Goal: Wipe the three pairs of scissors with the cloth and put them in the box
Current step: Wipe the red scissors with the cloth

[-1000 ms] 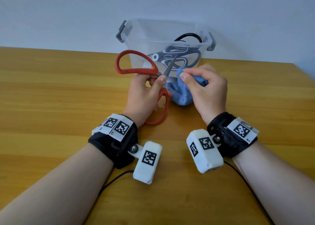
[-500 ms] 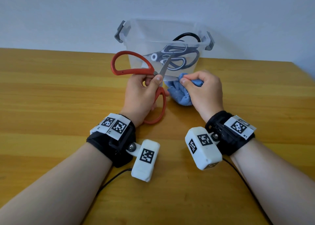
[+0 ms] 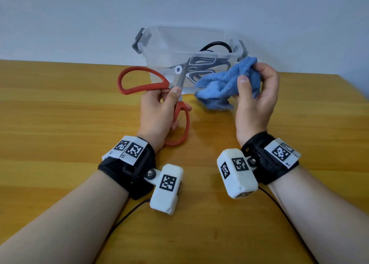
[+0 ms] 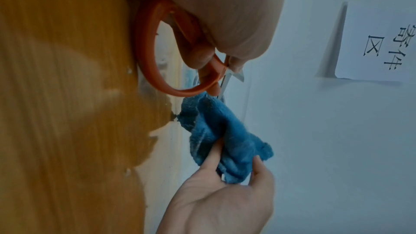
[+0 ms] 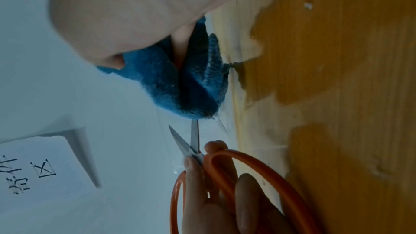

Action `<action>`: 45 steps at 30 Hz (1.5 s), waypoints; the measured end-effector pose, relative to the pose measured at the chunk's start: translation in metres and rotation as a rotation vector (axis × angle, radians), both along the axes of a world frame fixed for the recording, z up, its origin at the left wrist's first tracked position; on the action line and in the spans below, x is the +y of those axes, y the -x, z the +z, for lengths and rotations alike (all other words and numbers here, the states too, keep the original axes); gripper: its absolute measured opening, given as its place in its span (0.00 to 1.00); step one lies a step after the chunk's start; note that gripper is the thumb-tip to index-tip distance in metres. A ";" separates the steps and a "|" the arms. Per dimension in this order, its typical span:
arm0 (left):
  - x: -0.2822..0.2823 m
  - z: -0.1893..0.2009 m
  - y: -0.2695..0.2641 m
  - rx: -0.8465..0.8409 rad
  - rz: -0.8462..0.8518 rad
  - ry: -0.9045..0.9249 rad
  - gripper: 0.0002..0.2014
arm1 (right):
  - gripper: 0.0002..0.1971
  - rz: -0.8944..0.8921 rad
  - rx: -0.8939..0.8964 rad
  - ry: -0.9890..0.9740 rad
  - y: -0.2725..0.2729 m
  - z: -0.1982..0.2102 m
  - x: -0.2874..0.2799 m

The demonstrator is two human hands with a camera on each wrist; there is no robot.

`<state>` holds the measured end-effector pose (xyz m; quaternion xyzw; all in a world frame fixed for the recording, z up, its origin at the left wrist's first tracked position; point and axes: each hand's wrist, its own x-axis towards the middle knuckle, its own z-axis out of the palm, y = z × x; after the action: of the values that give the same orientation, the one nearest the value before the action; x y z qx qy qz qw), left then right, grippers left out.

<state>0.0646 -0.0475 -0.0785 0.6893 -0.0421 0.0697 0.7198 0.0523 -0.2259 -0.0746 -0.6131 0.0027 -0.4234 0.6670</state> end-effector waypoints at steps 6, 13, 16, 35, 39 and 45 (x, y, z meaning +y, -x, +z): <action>0.000 0.002 0.000 0.011 0.000 -0.007 0.10 | 0.33 0.325 0.029 0.120 0.005 0.000 0.010; -0.003 0.002 0.005 -0.037 -0.098 -0.028 0.10 | 0.26 0.107 0.193 0.574 -0.001 -0.005 0.005; -0.004 0.006 0.010 -0.066 -0.137 -0.061 0.11 | 0.17 0.083 0.159 0.578 -0.001 -0.007 0.005; -0.004 0.001 0.007 -0.089 -0.223 -0.064 0.09 | 0.21 0.111 0.372 0.441 -0.004 -0.006 0.005; -0.004 -0.001 0.005 -0.090 -0.227 -0.036 0.07 | 0.20 0.102 0.406 0.410 -0.003 -0.003 -0.002; -0.001 0.001 0.003 -0.037 -0.147 0.041 0.08 | 0.18 0.010 0.432 0.353 -0.007 -0.008 -0.022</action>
<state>0.0611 -0.0484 -0.0780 0.6683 -0.1044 0.0304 0.7359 0.0589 -0.2477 -0.0831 -0.7959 0.0680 -0.2733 0.5359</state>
